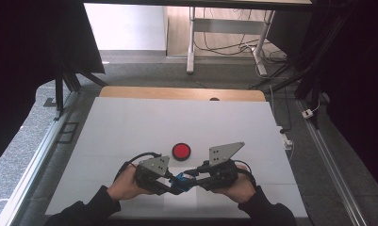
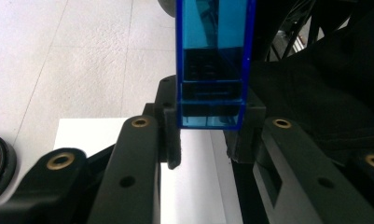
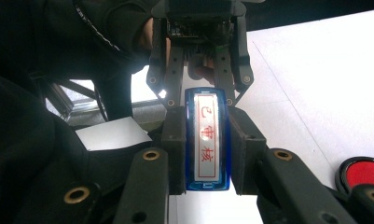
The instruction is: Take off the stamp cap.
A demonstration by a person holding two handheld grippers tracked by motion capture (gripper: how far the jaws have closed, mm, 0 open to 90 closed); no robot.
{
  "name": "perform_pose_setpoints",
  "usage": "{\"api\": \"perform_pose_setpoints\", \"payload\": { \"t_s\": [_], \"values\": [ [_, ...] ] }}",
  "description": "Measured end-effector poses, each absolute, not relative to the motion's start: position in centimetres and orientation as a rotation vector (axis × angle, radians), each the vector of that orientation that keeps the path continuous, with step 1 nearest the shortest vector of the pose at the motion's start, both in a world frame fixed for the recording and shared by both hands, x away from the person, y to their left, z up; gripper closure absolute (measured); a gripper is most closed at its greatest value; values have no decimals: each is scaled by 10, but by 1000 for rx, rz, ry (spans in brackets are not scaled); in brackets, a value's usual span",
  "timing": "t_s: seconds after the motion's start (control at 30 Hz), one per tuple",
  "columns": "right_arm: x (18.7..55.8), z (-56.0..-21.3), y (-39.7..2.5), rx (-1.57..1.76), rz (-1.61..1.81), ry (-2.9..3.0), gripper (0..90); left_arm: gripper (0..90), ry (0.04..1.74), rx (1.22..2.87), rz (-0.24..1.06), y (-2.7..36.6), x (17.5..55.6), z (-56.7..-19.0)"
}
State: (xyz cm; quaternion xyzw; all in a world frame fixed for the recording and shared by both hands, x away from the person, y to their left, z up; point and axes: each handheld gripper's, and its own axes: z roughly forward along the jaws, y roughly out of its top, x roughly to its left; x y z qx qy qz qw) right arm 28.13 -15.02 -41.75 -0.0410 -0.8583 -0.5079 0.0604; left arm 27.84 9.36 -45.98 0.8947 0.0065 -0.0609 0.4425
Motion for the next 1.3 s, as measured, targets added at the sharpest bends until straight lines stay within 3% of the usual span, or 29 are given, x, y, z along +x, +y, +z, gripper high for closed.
{"api": "perform_pose_setpoints", "payload": {
  "t_s": [0.5,0.8,1.3],
  "values": [
    [287,-414,-163,-191,-1621,-2591,713,694,118,2184,-190,104,284,-462],
    [286,-414,-165,-220,-1631,-2641,712,692,258,2230,-119,114,282,-457],
    [284,-415,-165,-273,-1625,-2695,712,689,493,2149,-9,150,264,-450]
  ]
}}
